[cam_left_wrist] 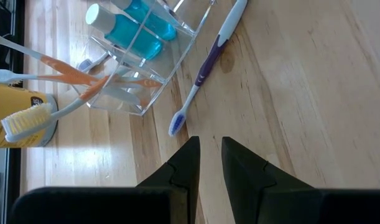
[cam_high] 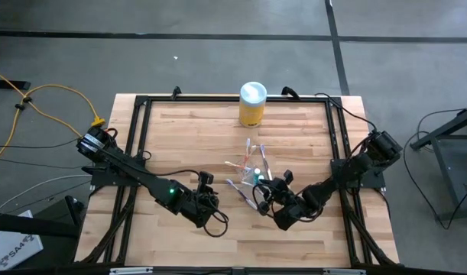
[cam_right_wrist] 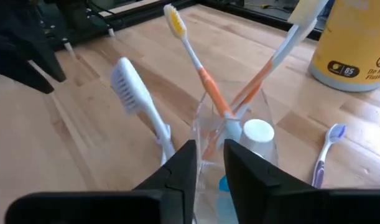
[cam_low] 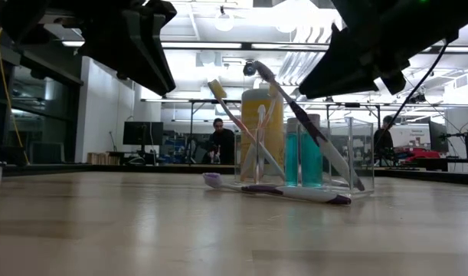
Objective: Pick & Place toothbrushing station
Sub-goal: Put the top purple toothbrush into the bottom compartment of the transparent organizer
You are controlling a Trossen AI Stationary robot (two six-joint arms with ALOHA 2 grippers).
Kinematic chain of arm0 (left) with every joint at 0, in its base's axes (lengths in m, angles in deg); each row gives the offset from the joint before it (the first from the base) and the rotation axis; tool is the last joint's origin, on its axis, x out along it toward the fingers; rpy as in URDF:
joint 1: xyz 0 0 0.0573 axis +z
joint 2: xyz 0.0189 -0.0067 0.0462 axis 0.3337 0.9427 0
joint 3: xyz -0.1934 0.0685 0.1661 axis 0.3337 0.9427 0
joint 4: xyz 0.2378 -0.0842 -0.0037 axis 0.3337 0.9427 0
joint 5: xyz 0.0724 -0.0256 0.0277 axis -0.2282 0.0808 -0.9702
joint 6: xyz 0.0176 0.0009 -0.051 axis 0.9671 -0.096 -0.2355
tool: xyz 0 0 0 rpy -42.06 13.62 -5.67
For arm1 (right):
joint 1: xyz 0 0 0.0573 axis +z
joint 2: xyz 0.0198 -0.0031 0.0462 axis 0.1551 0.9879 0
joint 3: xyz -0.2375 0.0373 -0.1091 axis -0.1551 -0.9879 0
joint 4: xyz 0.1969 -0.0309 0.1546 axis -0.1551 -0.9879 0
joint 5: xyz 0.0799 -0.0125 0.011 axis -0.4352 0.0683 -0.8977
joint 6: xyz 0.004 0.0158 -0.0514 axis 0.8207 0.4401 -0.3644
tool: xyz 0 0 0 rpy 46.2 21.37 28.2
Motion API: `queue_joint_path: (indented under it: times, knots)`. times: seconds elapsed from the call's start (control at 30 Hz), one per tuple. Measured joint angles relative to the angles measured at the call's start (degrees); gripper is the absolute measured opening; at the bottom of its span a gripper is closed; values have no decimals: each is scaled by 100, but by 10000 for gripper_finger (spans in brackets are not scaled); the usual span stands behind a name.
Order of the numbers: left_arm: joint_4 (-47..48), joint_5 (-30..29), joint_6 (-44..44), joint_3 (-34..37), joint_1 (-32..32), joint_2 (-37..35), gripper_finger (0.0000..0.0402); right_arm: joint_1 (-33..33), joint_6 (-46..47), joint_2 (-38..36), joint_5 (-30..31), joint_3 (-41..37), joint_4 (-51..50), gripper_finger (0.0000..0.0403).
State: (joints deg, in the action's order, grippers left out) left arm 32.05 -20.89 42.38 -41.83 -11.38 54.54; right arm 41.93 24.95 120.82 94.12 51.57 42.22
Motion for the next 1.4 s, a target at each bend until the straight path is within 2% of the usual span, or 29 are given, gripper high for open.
queue_joint_path:
  times: [0.2,0.43,0.63,0.73,0.9,1.07,1.2,1.4]
  knots:
    - [-1,0,0,0,0,0,59,-4,-133,-66,151,0,-13,91]
    - [-2,2,-2,0,0,0,59,-2,-395,-591,439,5,-55,107]
    - [-1,2,-32,-2,0,0,59,-67,-158,-1077,475,7,-624,110]
    - [0,66,-43,-2,0,0,59,-134,177,-1276,324,4,-1187,110]
    - [-3,655,-63,-2,0,0,59,-346,958,-1575,-239,7,-2299,110]
    - [-22,693,-45,-2,-2,0,59,-665,1337,-1705,-865,7,-3109,110]
    - [-60,693,94,-2,17,0,59,-997,991,-1705,-1308,7,-3280,110]
    - [-459,693,437,-2,203,0,59,-1502,-344,-1717,-1525,6,-3290,110]
